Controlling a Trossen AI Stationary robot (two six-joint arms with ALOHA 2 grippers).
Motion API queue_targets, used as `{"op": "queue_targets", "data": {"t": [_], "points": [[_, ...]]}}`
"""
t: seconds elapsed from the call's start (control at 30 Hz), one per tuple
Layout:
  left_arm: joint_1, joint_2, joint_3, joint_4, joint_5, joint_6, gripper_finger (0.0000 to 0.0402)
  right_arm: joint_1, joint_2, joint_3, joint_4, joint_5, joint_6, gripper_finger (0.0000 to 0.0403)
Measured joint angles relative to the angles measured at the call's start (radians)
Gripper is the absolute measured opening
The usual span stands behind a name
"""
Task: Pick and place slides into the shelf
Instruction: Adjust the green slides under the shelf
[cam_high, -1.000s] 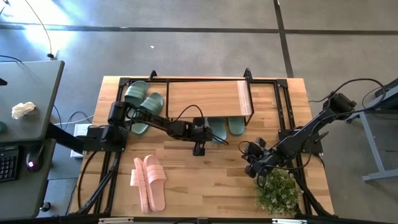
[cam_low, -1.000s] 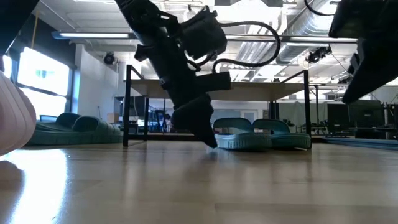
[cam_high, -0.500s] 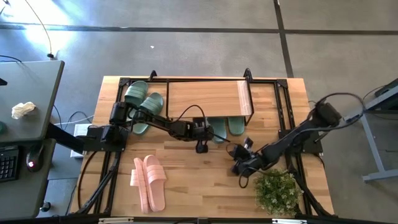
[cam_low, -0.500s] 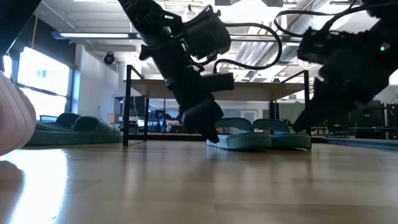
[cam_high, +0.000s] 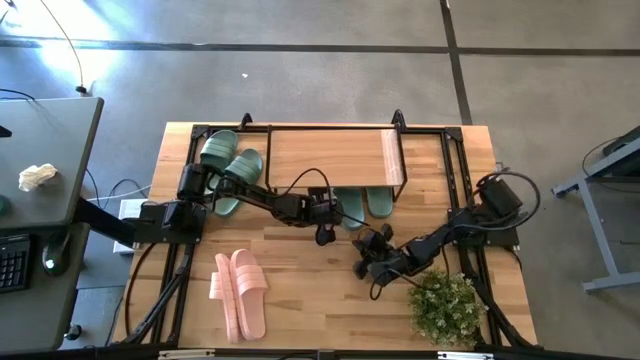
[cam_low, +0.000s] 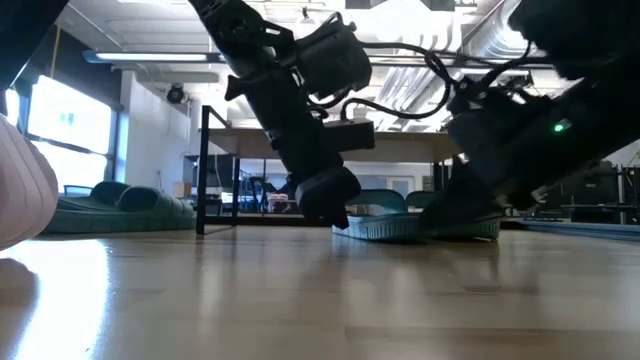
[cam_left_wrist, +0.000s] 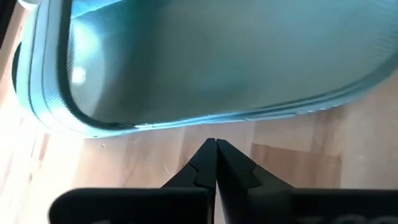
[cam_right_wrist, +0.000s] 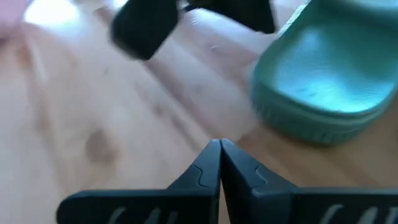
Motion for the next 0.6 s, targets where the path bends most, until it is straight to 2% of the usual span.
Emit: {"op": "queue_targets", "data": {"t": [0.2,0.33,0.6], "points": [[0.014,0.001,0.000,0.019,-0.061,0.000,0.0000,-0.049,0.015,0.000,0.005,0.058,0.029,0.0000],[0.014,0.001,0.000,0.032,-0.063,0.000,0.0000,-0.086,0.015,0.000,0.005,0.073,0.030,0.0000],[-0.002,0.001,0.000,0.018,0.024,0.000,0.0000,-0.144,0.015,0.000,0.003,0.049,0.029,0.0000]]}}
